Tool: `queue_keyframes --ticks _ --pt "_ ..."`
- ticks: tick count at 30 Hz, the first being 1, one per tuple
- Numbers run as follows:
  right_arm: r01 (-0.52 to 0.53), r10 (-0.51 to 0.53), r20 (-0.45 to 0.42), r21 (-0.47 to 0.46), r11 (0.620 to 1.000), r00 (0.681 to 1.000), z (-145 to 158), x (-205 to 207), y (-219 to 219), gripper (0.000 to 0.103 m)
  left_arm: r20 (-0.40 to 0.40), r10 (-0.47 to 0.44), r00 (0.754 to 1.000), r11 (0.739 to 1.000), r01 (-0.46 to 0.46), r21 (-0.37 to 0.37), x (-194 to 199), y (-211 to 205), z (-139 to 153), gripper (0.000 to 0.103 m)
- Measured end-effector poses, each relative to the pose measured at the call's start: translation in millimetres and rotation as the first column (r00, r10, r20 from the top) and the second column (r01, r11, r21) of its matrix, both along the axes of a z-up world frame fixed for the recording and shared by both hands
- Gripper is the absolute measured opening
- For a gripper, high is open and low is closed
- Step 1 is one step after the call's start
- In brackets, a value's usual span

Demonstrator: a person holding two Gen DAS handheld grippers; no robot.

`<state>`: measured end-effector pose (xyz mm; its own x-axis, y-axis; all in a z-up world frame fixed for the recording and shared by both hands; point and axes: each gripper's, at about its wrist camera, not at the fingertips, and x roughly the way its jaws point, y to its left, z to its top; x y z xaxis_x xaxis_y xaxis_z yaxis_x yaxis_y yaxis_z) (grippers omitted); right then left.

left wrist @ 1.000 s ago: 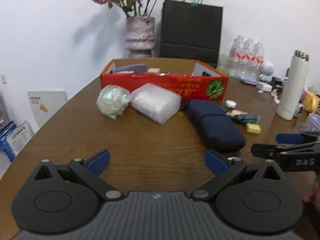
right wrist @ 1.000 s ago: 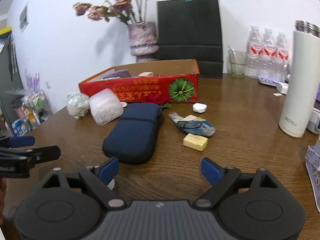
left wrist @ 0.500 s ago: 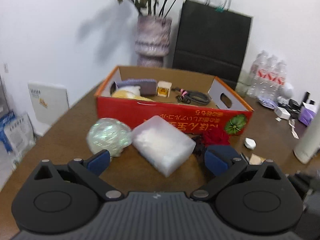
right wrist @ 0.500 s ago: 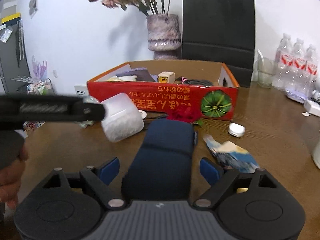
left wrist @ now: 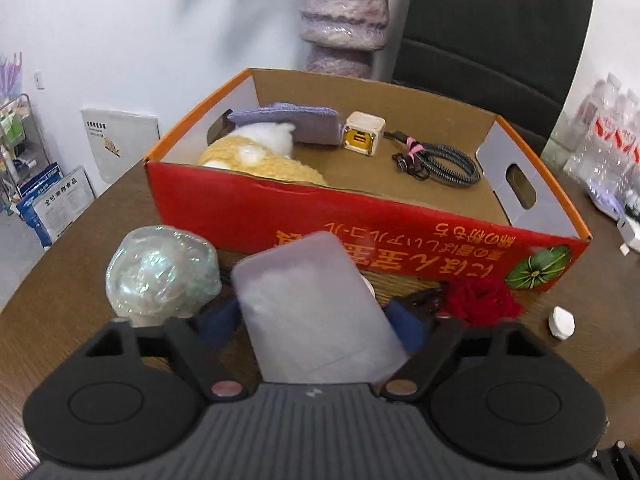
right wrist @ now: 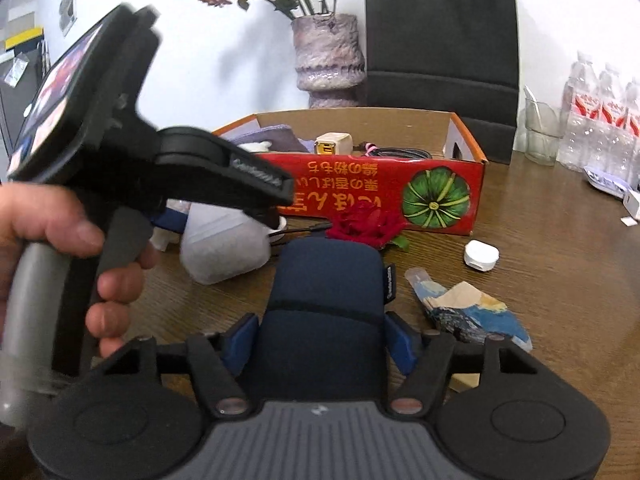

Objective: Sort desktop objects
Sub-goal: 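Grasp the frosted plastic box with the left tool while the right tool grasps the navy case, then lower the frosted box with the left tool while the right tool drops the navy case into box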

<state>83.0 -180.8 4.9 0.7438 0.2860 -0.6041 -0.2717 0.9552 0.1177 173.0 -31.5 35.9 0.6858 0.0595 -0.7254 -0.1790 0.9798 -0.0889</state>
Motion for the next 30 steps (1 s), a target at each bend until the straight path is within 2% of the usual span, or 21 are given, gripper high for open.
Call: queue_keyframes --ticks 2,5,7,14,18,23,30 --pt "0.011 -0.011 -0.001 0.009 1.000 1.000 1 -2 -5 0.064 0.008 -0.009 1.000 1.000 0.009 -0.002 -9 0 0 0.070" --pt "0.020 -0.020 0.006 0.003 1.000 1.000 2 -4 -9 0.063 0.020 -0.023 1.000 1.000 0.023 -0.008 -22 1 2 0.067" --pt "0.029 -0.029 0.010 0.018 0.999 1.000 2 -7 -13 0.062 0.029 -0.049 0.998 0.999 0.049 0.011 -32 -1 6 0.067" --pt "0.054 -0.060 0.062 0.100 0.994 0.996 9 -13 -29 0.062 0.151 -0.137 0.979 0.991 0.133 0.035 -99 2 41 0.066" --pt "0.044 -0.056 0.102 0.116 0.992 0.993 14 -22 -31 0.062 0.157 -0.136 0.978 0.991 0.135 0.015 -125 11 46 0.066" --pt "0.060 -0.078 0.148 0.126 0.990 0.986 24 -45 -36 0.062 0.166 -0.129 0.978 0.992 0.128 0.017 -144 18 48 0.067" --pt "0.097 -0.117 0.165 0.127 0.987 0.979 35 -67 -46 0.062 0.203 -0.153 0.967 0.988 0.157 -0.004 -154 21 53 0.066"
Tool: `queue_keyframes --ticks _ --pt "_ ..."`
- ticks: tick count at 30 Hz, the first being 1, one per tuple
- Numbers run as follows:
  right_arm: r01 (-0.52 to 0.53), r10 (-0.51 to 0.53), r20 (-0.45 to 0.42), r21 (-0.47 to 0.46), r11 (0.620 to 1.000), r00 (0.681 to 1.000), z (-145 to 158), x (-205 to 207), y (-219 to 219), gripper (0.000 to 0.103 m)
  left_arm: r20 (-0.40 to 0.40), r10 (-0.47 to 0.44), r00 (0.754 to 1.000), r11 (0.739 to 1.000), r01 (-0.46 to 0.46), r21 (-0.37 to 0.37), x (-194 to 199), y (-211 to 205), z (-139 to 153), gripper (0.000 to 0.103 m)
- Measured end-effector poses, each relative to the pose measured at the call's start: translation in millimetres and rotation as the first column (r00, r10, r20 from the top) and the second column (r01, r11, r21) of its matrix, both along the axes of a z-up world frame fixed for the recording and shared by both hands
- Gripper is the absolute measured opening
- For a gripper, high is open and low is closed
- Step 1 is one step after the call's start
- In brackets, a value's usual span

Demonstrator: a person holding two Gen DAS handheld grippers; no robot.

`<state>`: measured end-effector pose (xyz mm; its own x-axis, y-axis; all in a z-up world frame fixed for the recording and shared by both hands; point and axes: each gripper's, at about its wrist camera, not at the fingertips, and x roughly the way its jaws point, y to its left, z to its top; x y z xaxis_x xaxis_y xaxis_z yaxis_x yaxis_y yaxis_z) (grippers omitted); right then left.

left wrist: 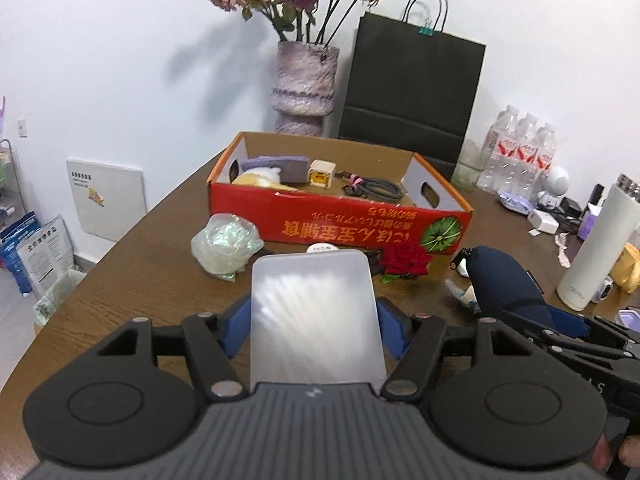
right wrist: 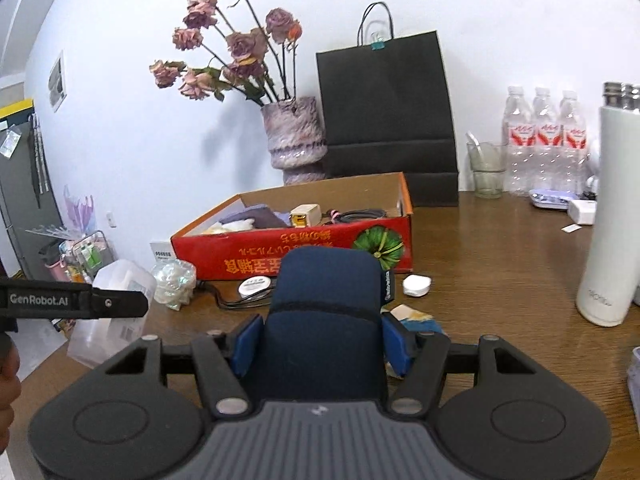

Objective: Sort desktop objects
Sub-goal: 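Lower the frosted box with the left tool while the right tool drops the navy case into box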

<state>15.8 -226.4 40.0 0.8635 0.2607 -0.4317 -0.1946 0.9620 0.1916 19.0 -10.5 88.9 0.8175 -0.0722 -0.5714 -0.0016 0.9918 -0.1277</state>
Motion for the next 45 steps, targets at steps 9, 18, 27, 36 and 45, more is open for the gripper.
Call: queue_keyframes --ticks 9,18,27,36,45 --pt "0.019 -0.019 0.029 0.001 1.000 0.999 25 18 -3 0.062 0.041 -0.028 0.999 0.999 0.029 -0.032 25 9 19 0.066" --pt "0.022 -0.021 0.041 -0.031 0.999 0.999 95 134 -12 0.062 0.039 -0.095 0.995 0.995 0.096 -0.010 175 -4 80 0.067" --pt "-0.004 -0.014 -0.164 -0.113 0.994 0.986 87 291 15 0.062 -0.236 -0.007 0.972 0.994 0.033 0.107 328 -14 7 0.067" --pt "-0.020 -0.091 -0.360 -0.292 0.956 0.929 13 384 54 0.062 -0.331 -0.019 0.943 0.985 0.074 0.155 361 -11 -36 0.079" --pt "-0.007 -0.101 -0.363 -0.285 0.959 0.926 12 377 42 0.075 -0.272 -0.045 0.961 0.988 0.083 0.130 332 12 12 0.090"
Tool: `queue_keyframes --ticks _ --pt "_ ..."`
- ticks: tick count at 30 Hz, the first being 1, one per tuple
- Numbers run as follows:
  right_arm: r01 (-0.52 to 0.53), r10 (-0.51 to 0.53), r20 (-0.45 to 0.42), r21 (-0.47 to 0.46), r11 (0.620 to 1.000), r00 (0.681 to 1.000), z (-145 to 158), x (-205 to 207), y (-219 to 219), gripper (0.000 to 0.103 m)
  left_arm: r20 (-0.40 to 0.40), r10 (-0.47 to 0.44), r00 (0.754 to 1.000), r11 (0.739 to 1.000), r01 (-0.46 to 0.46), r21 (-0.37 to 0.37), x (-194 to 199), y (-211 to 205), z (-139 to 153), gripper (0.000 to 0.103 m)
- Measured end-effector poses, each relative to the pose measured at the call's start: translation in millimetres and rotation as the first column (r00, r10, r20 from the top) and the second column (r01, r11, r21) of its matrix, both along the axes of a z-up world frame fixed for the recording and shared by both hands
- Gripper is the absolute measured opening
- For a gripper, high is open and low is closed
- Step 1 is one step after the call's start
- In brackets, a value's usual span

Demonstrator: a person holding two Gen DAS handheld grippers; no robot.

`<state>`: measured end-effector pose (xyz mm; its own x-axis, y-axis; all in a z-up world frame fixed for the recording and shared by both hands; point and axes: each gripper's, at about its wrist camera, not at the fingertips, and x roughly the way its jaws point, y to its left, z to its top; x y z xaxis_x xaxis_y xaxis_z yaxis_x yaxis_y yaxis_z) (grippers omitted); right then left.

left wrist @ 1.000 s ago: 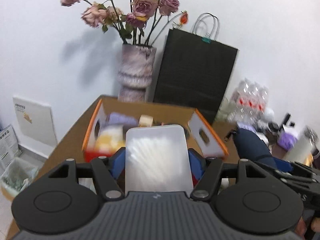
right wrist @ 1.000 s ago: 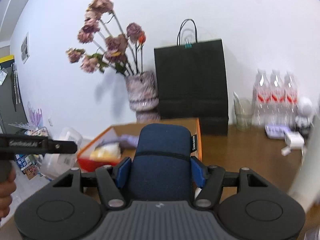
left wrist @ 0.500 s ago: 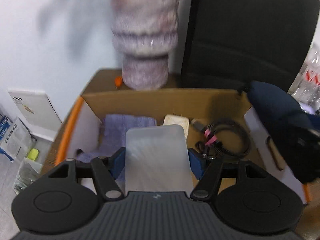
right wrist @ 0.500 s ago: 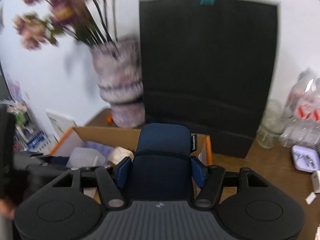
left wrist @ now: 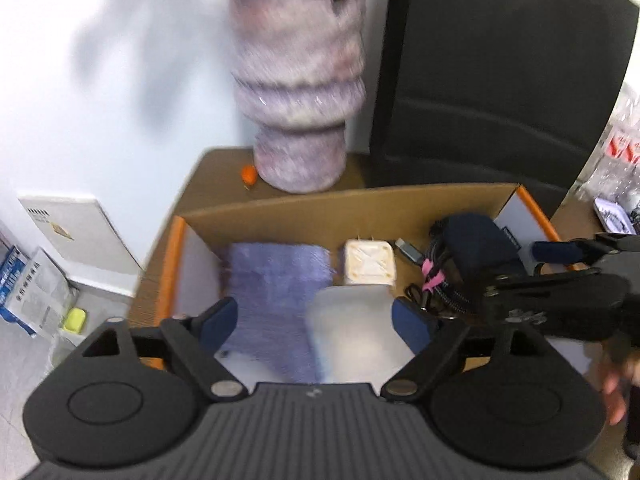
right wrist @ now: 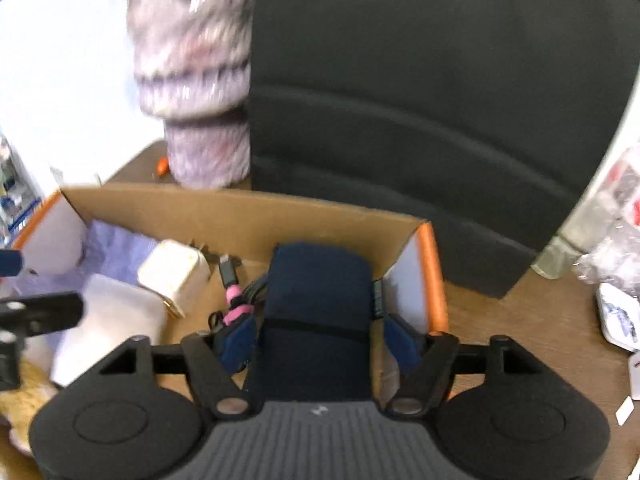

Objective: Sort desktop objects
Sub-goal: 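Lower the frosted box with the left tool while the right tool drops the navy case into box, then grasp the clear plastic ball with the left tool while the right tool grasps the white bottle cap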

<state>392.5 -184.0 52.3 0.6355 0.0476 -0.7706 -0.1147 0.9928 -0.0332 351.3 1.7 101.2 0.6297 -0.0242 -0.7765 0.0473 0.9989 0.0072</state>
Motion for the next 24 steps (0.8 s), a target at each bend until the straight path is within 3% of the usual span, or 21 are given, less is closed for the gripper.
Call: queue_keyframes --ticks 6,13,18,24 --pt "-0.001 -0.004 0.038 0.145 0.989 0.999 54 -47 -25 0.082 0.016 0.072 0.997 0.997 -0.072 -0.021 -39 31 27 0.098" --pt "-0.025 0.014 0.084 0.128 0.991 0.996 89 -118 -30 0.084 0.034 0.132 0.991 0.991 -0.131 -0.037 -102 52 40 0.103" --pt "-0.051 0.029 0.135 0.162 0.985 0.990 85 -182 -34 0.089 0.123 0.158 0.980 0.986 -0.150 -0.074 -166 58 39 0.103" --pt "-0.048 0.010 0.174 0.215 0.976 0.985 51 -249 -31 0.090 0.262 0.135 0.956 0.990 -0.122 -0.063 -248 36 23 0.103"
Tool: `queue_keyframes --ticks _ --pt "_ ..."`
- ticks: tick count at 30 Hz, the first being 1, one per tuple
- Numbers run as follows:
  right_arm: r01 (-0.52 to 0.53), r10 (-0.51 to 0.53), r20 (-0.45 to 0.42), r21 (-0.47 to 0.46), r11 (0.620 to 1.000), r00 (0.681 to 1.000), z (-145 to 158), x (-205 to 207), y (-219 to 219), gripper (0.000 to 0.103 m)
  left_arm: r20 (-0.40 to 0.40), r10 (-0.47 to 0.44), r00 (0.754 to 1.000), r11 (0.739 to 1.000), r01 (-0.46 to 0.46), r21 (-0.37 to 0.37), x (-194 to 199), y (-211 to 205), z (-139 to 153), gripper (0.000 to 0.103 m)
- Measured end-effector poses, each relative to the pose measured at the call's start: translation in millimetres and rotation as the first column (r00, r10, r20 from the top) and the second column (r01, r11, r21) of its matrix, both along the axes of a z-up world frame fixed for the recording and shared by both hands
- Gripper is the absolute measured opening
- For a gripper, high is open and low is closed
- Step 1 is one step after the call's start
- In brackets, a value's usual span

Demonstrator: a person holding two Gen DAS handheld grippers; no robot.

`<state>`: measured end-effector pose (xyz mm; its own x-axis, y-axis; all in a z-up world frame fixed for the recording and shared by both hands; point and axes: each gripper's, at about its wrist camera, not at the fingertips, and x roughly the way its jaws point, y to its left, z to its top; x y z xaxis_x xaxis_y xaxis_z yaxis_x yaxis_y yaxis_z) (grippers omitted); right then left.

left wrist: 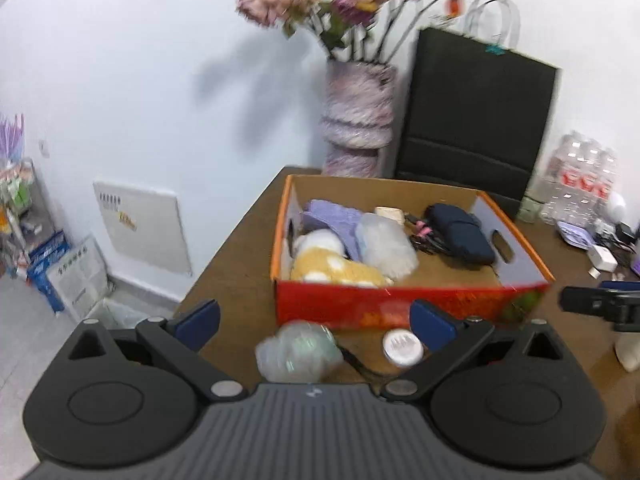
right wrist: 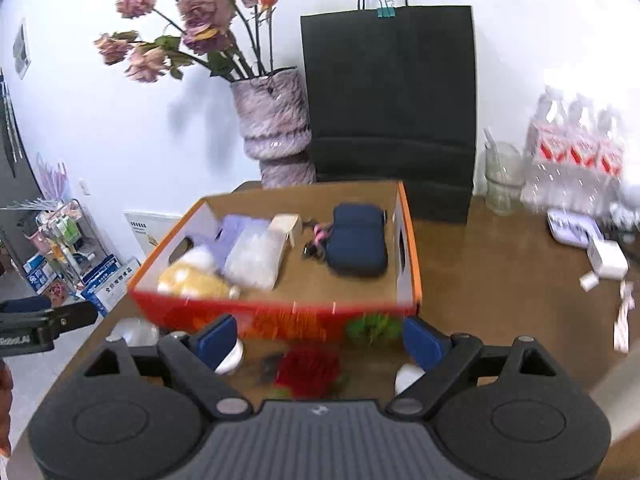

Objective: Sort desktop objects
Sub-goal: 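Grasp the clear plastic ball with the left tool while the right tool grasps the white bottle cap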

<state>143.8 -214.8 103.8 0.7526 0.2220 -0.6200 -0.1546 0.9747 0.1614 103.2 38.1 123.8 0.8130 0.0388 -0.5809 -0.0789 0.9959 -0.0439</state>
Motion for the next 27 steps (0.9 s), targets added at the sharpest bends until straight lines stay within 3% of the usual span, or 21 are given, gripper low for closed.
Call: queue_keyframes --ticks 5,13,18,22,27 --pt "0.029 -0.030 0.031 0.020 0.999 0.999 -30 -59 4 0.090 0.061 -0.044 0.997 0.999 0.043 0.013 -63 -21 -25 0.103" --pt "0.023 -0.021 0.085 -0.027 0.999 0.996 -73 -140 16 0.090 0.048 -0.110 0.993 0.994 0.111 -0.020 -135 -39 -67 0.103" --pt "-0.032 0.038 0.098 -0.057 0.998 0.994 -87 -177 26 0.090 0.050 -0.101 0.994 0.995 0.100 0.023 -161 -42 -85 0.103" --pt "-0.076 0.084 0.116 -0.071 0.995 0.990 -92 -202 29 0.090 0.015 -0.084 0.996 0.996 0.084 -0.009 -171 -33 -96 0.103" --pt "-0.098 0.107 0.105 -0.094 0.991 0.989 -94 -205 36 0.089 0.016 -0.048 0.999 0.999 0.049 -0.024 -171 -24 -96 0.103"
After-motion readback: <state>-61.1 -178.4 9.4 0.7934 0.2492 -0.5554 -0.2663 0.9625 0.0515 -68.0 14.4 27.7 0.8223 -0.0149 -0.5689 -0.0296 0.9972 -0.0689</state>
